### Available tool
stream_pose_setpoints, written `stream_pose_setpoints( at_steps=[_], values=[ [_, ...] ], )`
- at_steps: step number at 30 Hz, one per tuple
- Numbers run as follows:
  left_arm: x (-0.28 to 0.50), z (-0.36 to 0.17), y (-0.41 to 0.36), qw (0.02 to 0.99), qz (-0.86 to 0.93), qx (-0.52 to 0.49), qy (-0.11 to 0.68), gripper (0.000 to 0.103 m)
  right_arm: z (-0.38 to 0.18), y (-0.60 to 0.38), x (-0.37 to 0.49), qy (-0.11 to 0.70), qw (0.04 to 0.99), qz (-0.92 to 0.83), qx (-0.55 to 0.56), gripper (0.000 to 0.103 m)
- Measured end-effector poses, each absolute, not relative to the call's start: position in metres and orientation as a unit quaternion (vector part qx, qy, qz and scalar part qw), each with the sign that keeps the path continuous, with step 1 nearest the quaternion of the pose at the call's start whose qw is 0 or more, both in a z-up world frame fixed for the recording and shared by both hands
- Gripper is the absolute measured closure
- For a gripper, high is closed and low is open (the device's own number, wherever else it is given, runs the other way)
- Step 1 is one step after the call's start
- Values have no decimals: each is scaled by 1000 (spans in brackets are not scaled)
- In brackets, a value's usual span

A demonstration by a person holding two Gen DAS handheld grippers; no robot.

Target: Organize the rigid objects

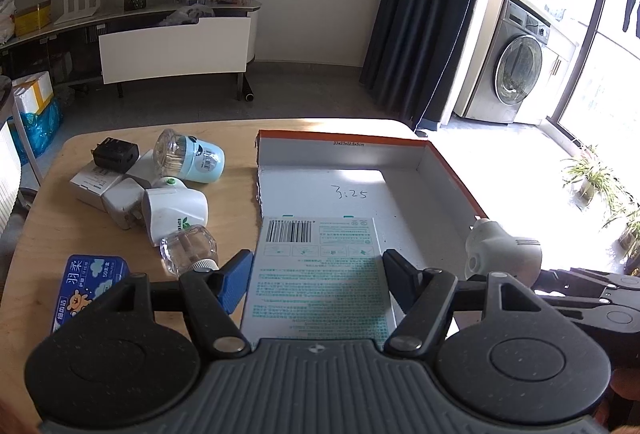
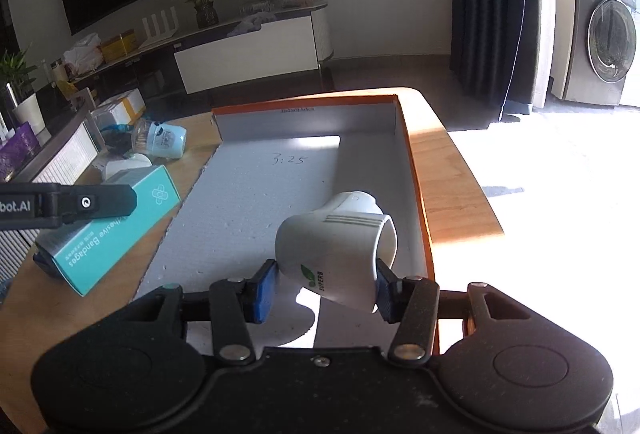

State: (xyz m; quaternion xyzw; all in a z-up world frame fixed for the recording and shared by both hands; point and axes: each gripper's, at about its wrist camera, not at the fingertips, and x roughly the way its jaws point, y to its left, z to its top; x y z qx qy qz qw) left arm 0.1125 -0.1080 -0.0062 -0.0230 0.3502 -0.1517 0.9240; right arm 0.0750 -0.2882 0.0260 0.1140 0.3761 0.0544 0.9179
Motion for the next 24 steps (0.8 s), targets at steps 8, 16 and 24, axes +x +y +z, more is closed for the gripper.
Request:
stream_pose_setpoints(
  at_steps=[8,16,24],
  values=[
    [120,12,-112,933,-154,-10,325,32,76,-290,87,320,938,74,114,43],
    [127,23,-118,939,-155,1,308,32,95,-286,100,299,945,79,108,43],
    [131,27,-119,941,-152,3,302,32,101,-285,102,293,947,77,105,43]
  ],
)
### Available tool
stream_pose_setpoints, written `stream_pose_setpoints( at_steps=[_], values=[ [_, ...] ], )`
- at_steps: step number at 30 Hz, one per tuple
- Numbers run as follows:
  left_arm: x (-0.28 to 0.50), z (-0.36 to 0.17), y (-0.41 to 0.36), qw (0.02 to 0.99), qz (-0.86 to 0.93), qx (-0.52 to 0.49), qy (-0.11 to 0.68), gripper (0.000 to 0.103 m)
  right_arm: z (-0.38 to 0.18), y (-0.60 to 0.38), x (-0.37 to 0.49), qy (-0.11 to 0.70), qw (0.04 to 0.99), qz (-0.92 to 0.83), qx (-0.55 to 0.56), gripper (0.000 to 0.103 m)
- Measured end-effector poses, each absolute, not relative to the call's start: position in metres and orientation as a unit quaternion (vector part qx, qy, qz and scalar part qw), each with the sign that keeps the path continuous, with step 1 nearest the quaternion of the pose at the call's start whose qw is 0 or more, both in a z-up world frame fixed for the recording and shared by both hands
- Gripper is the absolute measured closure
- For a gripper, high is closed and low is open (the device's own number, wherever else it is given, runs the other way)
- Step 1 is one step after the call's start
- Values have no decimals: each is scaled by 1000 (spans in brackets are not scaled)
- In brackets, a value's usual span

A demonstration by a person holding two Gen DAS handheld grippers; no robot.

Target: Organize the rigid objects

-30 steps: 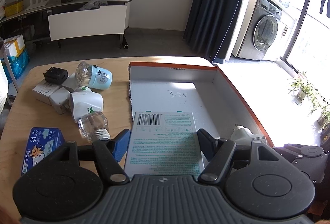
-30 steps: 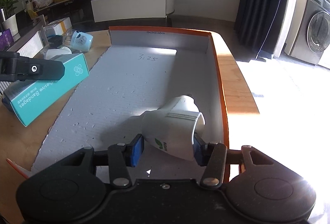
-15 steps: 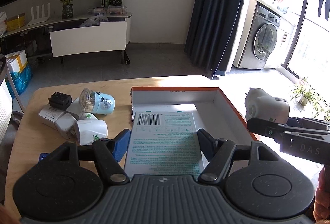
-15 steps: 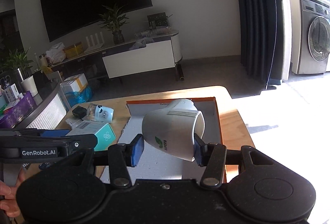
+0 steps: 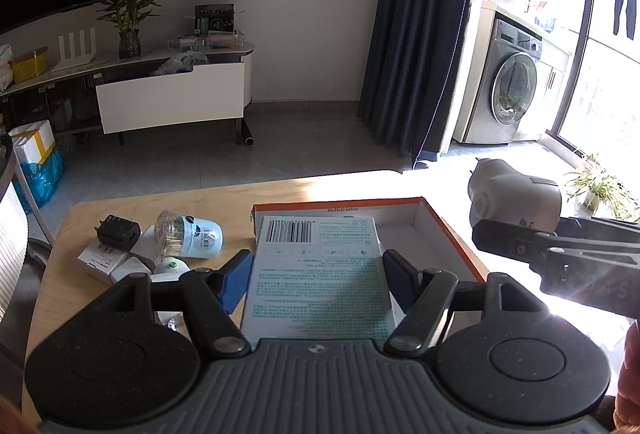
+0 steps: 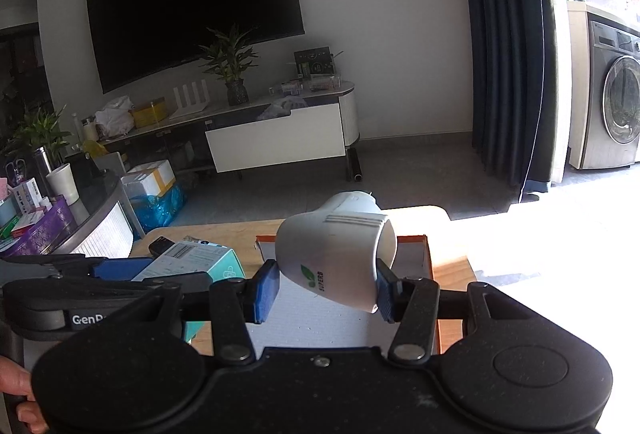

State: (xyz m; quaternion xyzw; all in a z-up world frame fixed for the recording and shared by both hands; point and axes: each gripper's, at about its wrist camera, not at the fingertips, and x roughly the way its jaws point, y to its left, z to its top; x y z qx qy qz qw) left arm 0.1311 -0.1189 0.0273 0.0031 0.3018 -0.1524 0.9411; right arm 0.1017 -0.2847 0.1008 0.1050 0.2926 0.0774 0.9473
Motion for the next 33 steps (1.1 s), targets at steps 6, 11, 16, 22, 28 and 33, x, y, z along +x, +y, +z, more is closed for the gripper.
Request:
stream_pose_setpoints(
  at_steps=[6,11,16,22,28,33],
  values=[
    [132,27,-119,941,-154,3,302,32,101,-284,102,295,947,76,106,43],
    [132,26,-120,941,-154,4,302,32,100,-283,103,296,946,76,107,43],
    [133,26,-122,940,-154,3,304,32,99,-283,105,299,945,76,108,43],
    [135,24,-123,939,-154,3,307,32,94,-282,108,306,943,72,111,43],
    [137,21,-125,938,-155,3,311,32,90,-282,113,313,941,69,113,43],
    [140,19,-125,936,-154,1,315,32,86,-281,118,321,938,67,116,43]
  ],
)
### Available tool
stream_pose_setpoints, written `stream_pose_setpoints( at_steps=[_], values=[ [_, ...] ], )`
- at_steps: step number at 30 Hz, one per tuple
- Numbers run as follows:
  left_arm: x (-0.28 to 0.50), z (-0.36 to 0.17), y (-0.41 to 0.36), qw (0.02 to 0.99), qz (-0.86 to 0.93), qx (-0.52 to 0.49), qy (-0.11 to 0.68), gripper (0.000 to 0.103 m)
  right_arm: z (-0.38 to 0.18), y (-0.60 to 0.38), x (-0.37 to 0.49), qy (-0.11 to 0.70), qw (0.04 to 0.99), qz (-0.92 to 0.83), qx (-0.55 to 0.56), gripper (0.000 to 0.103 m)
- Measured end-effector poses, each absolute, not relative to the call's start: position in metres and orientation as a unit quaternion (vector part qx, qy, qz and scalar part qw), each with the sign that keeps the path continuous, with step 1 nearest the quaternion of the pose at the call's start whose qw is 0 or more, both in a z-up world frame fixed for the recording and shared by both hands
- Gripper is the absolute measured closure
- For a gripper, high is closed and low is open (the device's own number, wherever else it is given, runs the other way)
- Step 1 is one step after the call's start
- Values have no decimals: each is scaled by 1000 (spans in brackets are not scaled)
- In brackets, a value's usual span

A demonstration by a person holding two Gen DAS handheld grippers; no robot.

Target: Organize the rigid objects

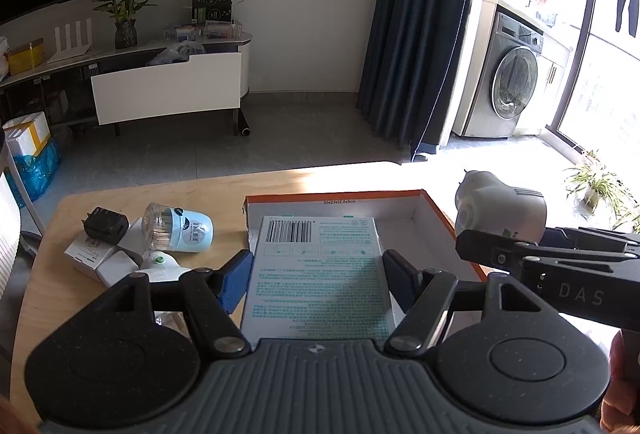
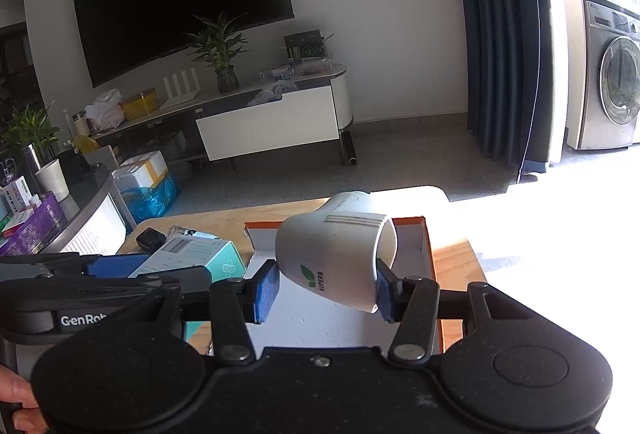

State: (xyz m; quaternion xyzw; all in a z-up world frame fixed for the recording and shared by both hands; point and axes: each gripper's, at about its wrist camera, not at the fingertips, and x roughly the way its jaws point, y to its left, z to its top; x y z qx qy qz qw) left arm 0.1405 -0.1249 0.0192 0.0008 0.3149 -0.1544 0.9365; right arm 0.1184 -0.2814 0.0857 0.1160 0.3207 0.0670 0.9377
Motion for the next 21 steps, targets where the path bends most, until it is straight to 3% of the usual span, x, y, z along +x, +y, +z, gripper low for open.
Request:
stream_pose_setpoints(
  at_steps=[21],
  values=[
    [171,0,-128,926,-155,-7,345,32,46,-282,166,381,918,53,101,43]
  ],
)
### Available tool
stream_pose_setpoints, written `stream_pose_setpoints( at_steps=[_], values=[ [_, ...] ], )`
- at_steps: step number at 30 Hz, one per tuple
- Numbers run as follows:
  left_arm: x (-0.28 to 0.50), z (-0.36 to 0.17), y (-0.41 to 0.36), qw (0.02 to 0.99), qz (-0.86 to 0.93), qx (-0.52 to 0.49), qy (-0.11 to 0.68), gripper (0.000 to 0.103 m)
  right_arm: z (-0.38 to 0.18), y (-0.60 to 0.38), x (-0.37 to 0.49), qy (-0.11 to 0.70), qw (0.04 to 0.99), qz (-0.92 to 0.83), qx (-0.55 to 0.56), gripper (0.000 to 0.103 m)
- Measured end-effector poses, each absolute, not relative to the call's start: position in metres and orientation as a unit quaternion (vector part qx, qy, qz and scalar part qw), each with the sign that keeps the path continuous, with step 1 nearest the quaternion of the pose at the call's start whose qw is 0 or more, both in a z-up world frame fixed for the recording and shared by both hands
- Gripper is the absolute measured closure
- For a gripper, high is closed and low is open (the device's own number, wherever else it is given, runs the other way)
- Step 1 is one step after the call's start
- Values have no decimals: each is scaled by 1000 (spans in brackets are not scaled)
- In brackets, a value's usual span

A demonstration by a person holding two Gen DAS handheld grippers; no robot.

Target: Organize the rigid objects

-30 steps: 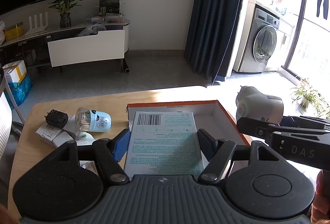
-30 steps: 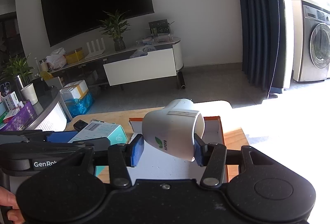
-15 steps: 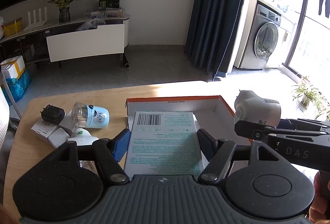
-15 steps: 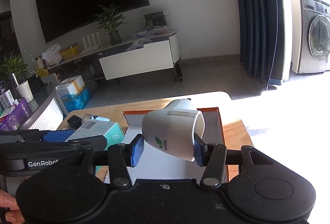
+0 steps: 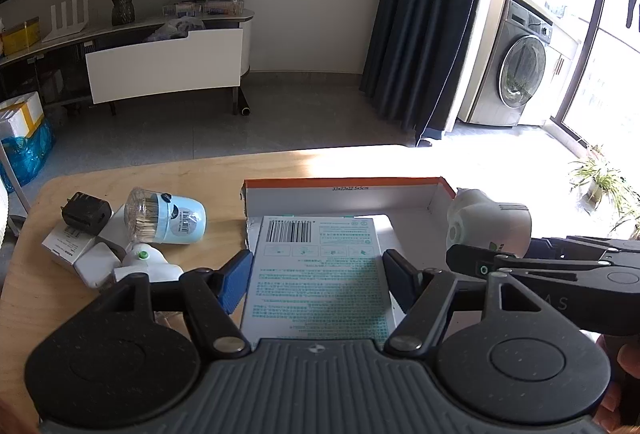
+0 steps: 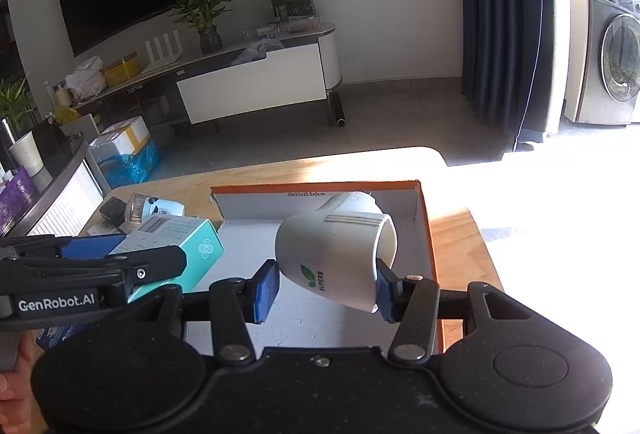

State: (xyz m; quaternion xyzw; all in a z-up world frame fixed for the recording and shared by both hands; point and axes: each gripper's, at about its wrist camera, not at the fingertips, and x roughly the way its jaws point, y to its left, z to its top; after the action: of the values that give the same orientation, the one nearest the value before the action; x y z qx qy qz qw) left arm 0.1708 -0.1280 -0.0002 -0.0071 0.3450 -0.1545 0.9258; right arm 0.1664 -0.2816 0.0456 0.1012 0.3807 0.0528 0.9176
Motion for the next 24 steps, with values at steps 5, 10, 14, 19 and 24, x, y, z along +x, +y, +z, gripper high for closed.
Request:
stream_pose_setpoints(
  at_steps=[5,10,14,19,24],
  values=[
    [179,-5,-129,924,-154,-8,351,32,34,-285,184,394,913,48,96,43],
    [190,-8,-131,924,-148,-4,353,32,26,-284,202,399,911,50,91,41],
    [197,-12,-135,922,-150,-3,358,32,28,-291,206,386,917,45,93,29],
    [204,-16,-143,918,-157,-3,363,32,42,-304,187,364,927,32,90,28],
    [212,-16,-157,916,-169,-8,363,32,56,-317,162,345,932,19,107,25]
  ],
)
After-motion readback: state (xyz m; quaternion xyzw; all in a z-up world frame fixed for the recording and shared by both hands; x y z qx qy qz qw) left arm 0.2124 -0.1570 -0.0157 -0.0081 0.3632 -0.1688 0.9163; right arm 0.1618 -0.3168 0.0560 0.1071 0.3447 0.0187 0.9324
